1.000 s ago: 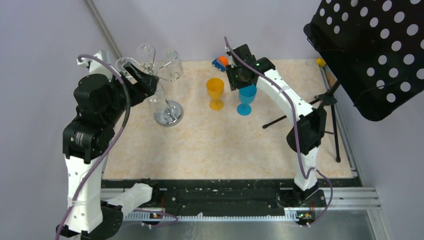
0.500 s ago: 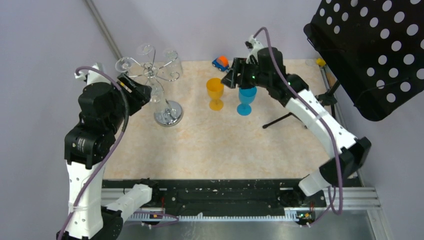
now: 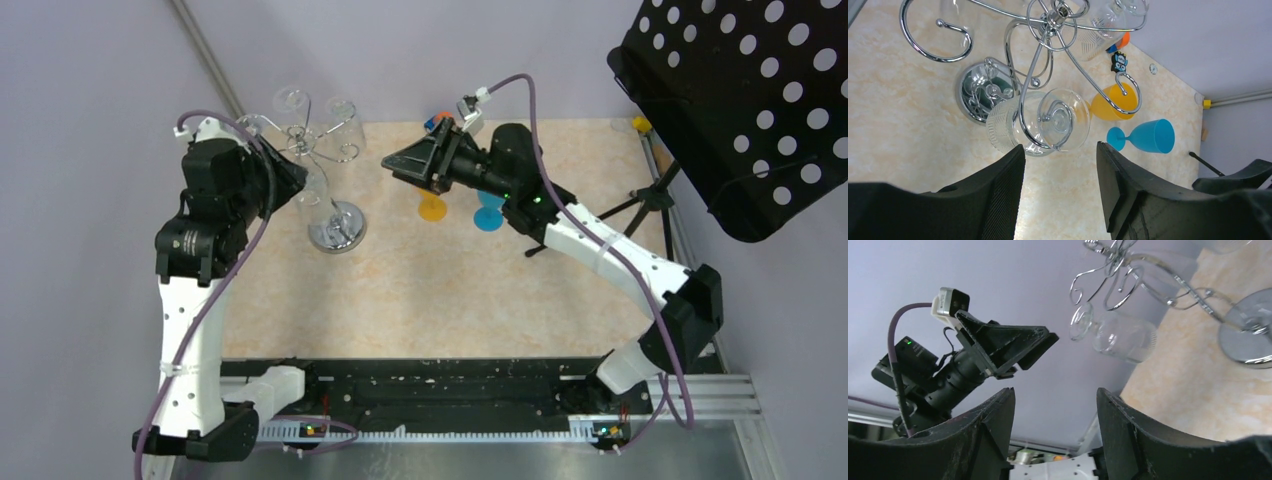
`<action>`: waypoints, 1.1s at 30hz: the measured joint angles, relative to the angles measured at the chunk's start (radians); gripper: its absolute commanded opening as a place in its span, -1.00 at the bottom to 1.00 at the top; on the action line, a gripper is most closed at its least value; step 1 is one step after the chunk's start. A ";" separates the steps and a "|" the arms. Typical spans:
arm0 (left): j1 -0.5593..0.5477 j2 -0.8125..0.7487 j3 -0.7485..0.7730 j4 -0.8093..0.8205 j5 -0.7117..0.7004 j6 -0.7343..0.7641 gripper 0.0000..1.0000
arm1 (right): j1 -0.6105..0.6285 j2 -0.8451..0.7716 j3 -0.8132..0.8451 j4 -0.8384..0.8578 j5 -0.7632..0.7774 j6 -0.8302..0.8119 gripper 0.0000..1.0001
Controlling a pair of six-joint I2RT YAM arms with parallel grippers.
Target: Take the wine glass off the wine glass rack
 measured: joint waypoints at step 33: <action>0.041 -0.179 0.012 0.001 -0.213 0.119 0.31 | 0.260 0.376 0.342 -0.039 0.427 0.370 -0.12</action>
